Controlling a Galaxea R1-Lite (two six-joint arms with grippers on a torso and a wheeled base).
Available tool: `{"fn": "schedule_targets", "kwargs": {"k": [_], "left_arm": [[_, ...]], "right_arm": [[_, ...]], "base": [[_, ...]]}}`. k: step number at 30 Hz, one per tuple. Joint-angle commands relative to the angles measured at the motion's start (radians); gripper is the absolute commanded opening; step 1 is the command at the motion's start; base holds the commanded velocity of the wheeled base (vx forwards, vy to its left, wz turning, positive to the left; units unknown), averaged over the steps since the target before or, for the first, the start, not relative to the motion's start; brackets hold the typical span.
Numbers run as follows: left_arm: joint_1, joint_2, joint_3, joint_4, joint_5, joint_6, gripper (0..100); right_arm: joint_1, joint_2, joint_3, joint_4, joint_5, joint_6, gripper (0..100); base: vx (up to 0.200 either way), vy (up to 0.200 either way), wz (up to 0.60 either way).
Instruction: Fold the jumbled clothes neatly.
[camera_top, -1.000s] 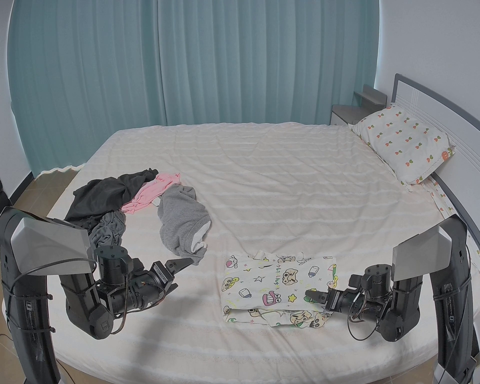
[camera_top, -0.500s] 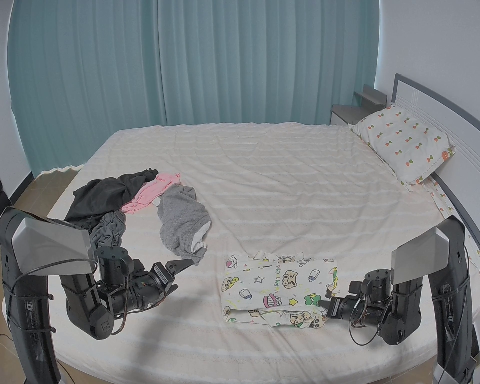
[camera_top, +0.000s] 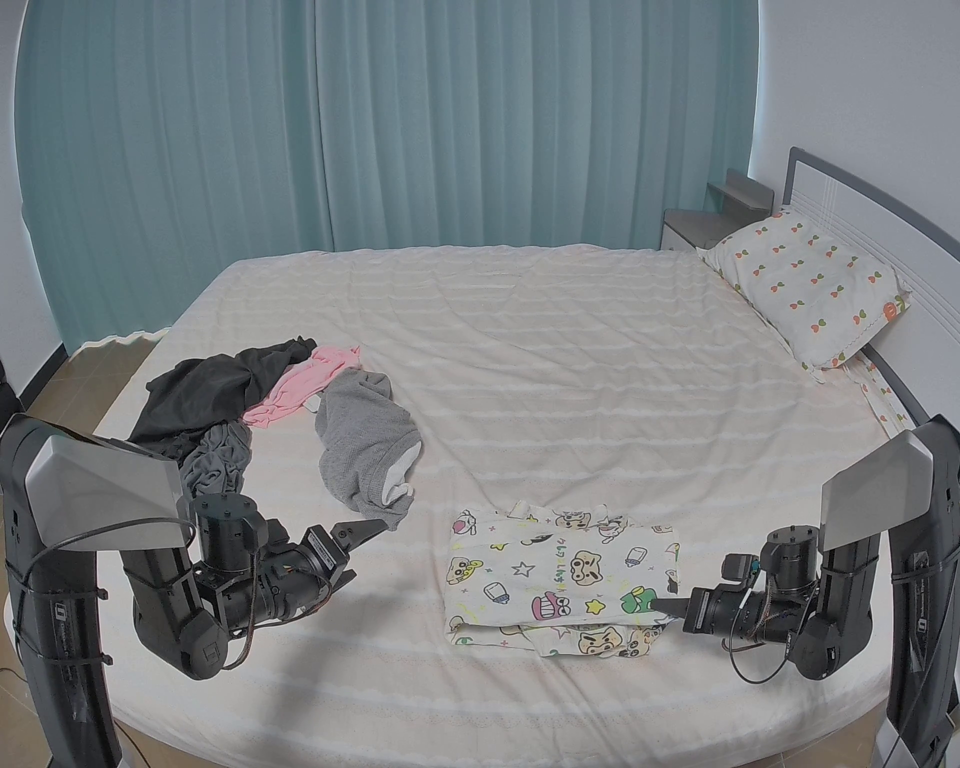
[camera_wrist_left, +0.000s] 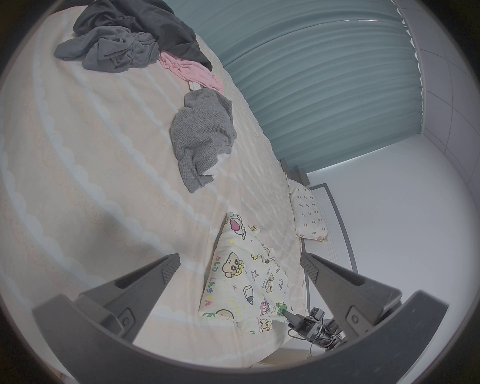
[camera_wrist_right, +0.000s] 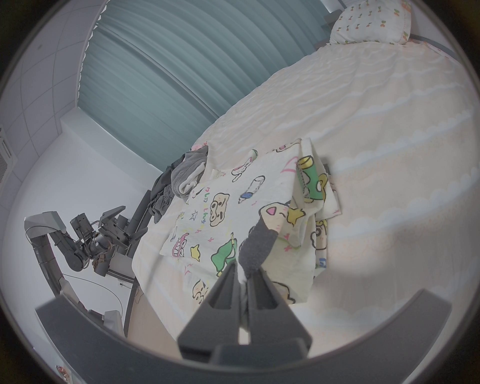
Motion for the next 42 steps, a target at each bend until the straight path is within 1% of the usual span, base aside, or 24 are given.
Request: {"fn": "schedule_targets", "kwargs": {"k": [1,4,10,11,15,20,24,25,28,30,34,35,37,38,39,40,42], "left_arm": [[0.000,0.002,-0.001,-0.002,0.000,0.000,100],[0.000,0.002,-0.001,0.000,0.000,0.000,100],[0.000,0.002,-0.001,0.000,0.000,0.000,100],[0.000,0.002,-0.001,0.000,0.000,0.000,100],[0.000,0.002,-0.001,0.000,0.000,0.000,100],[0.000,0.002,-0.001,0.000,0.000,0.000,100],[0.000,0.002,-0.001,0.000,0.000,0.000,100],[-0.001,0.003,-0.001,0.000,0.000,0.000,100],[-0.001,0.003,-0.001,0.000,-0.002,0.001,100],[-0.007,0.005,0.000,0.000,-0.003,0.020,100],[-0.073,0.046,-0.009,0.001,-0.005,0.132,100],[-0.116,0.069,-0.018,0.009,-0.002,0.184,100],[-0.150,0.094,-0.035,0.013,0.006,0.230,100],[-0.170,0.117,-0.072,0.035,0.032,0.270,100],[-0.173,0.123,-0.103,0.063,0.047,0.279,100],[-0.172,0.123,-0.158,0.132,0.053,0.285,100],[-0.172,0.122,-0.190,0.182,0.053,0.286,100]], "right_arm": [[-0.017,-0.003,-0.001,-0.009,0.001,-0.001,0],[-0.023,0.005,-0.002,-0.009,0.001,-0.006,0],[-0.030,0.014,-0.005,0.044,0.001,-0.043,0],[-0.032,0.013,-0.007,0.077,0.001,-0.069,0],[-0.033,0.013,-0.008,0.110,0.001,-0.107,0],[-0.050,0.016,-0.022,0.110,0.001,-0.109,0],[-0.043,0.013,-0.018,0.110,-0.001,-0.109,0],[-0.043,0.014,-0.018,0.110,-0.001,-0.109,100],[-0.046,0.011,-0.018,0.099,-0.001,-0.109,100],[-0.055,0.008,-0.021,0.094,-0.001,-0.109,100],[-0.086,0.014,-0.045,0.088,-0.001,-0.107,100],[-0.096,0.019,-0.056,0.086,-0.001,-0.104,100],[-0.107,0.031,-0.065,0.086,-0.001,-0.103,100],[-0.113,0.051,-0.082,0.085,-0.001,-0.100,100],[-0.113,0.060,-0.090,0.083,-0.002,-0.098,100],[-0.115,0.066,-0.094,0.082,-0.004,-0.098,100],[-0.115,0.071,-0.093,0.077,-0.007,-0.100,100]], "base": [[0.000,0.000,0.00],[0.000,0.000,0.00],[0.000,0.000,0.00],[0.000,0.000,0.00],[0.000,0.000,0.00],[0.000,0.000,0.00],[0.000,0.000,0.00],[0.000,0.000,0.00],[0.000,0.000,0.00],[0.000,0.000,0.00],[0.000,0.000,0.00],[0.000,0.000,0.00],[0.000,0.000,0.00],[0.000,0.000,0.00],[0.000,0.000,0.00],[0.000,0.000,0.00],[0.000,0.000,0.00]]}}
